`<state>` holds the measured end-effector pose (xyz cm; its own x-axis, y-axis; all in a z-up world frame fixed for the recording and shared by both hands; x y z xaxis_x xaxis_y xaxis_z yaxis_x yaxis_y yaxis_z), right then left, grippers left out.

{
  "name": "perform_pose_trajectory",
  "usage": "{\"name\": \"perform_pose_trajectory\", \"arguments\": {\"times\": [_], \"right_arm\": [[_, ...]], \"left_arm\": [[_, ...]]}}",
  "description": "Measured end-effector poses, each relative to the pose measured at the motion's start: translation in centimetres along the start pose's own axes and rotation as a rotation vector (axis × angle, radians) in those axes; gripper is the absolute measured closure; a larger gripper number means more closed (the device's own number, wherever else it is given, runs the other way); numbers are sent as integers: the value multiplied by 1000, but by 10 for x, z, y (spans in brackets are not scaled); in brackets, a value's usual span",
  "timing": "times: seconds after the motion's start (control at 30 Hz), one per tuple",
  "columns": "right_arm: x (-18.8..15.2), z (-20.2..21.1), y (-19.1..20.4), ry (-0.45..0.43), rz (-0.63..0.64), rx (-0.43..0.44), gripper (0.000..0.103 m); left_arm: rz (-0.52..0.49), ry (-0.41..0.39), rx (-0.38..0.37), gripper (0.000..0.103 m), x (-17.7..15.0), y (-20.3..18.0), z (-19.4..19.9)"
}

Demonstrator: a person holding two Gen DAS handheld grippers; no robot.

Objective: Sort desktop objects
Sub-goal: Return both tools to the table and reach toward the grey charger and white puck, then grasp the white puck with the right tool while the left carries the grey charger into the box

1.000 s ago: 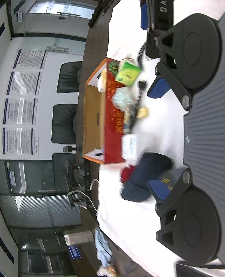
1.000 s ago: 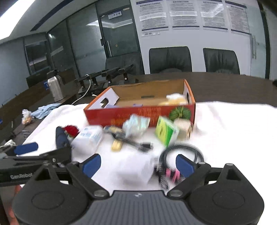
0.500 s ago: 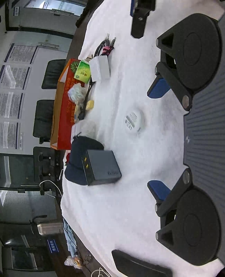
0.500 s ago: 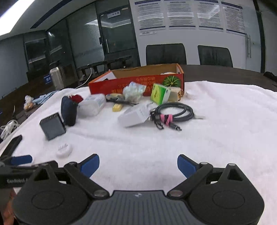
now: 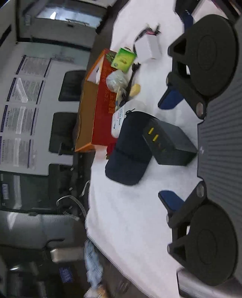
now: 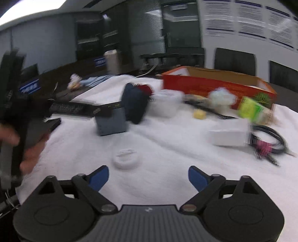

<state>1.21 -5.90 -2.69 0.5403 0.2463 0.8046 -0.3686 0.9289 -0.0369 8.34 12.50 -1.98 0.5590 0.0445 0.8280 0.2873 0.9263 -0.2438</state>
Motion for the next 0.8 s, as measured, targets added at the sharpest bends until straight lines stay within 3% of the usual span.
{"name": "perform_pose_trajectory", "arguments": {"times": [0.03, 0.07, 0.13, 0.2, 0.23, 0.33, 0.6, 0.8], "right_arm": [[3, -6, 8, 6, 11, 7, 17], [7, -12, 15, 9, 17, 13, 20], [15, -19, 27, 0, 31, 26, 37], [17, -28, 35, 15, 77, -7, 59], [17, -31, 36, 15, 90, -12, 63], [18, -32, 35, 10, 85, -2, 65], [32, -5, -29, -61, -41, -106, 65], [78, 22, -109, -154, -107, -208, 65]], "left_arm": [[11, 22, -28, 18, 1, 3, -7], [25, 38, -27, 29, -1, 7, -11], [37, 57, -73, 46, 0, 6, -17], [37, 53, -105, 51, 0, 4, -18], [24, 56, -101, 55, 0, 1, -17], [2, 32, -121, 71, 2, -5, -12], [19, -17, -114, 73, 18, -25, -3], [11, -89, -187, 73, 72, -50, 2]]}}
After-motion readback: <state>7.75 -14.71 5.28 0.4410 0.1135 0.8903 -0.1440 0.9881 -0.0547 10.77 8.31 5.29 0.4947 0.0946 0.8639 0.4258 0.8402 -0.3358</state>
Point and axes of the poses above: each gripper's, at about its wrist camera, not at the fingertips, and z roughly against the way its jaws point, y to its left, x to its top, the point moved 9 cm from there along -z, roughly the way its jaws point, and after that the axes turned 14 degrees about -x, right-handed, at the moved point
